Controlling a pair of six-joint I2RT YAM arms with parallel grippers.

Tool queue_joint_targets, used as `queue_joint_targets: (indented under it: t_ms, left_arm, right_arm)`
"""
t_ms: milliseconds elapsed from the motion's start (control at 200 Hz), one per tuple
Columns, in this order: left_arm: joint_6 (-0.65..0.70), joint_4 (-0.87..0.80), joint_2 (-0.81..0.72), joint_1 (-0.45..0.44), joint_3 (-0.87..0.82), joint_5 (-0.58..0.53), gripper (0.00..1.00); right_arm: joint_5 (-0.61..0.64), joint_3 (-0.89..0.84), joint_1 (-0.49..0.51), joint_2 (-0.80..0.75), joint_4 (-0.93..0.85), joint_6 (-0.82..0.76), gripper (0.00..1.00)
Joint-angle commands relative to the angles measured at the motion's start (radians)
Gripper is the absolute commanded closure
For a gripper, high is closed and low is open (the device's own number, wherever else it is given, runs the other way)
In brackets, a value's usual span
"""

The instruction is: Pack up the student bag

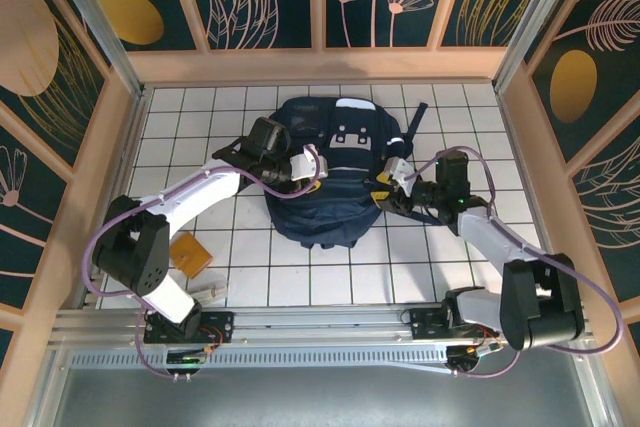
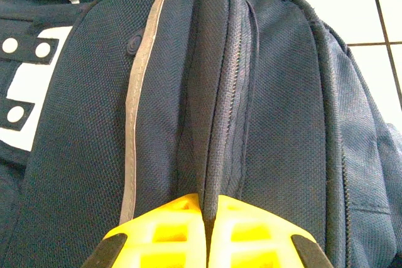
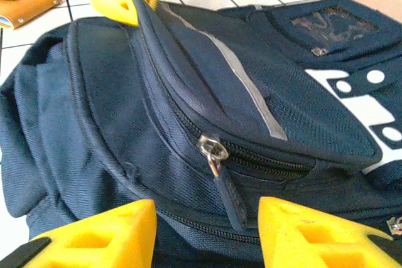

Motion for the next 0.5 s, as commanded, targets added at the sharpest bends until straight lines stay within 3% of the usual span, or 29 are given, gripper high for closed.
queue_joint_targets:
  t_ms: [0,235,495]
  left_arm:
    - [-0.012,0.041,-0.021,-0.006,0.049,0.139,1.0]
    - [-0.006,0.041,-0.023,-0.005,0.042,0.152,1.0]
    - [0.007,0.025,-0.017,-0.004,0.047,0.142,1.0]
  right_arm:
    - [0.011,0.037,0.012,0.031,0.054,0.006,0.55]
    - [0.07,0.014,0.041,0.058,0.136,0.052,0.64]
    - [0.071,0.048,0.055,0.076,0.073,0.017,0.95]
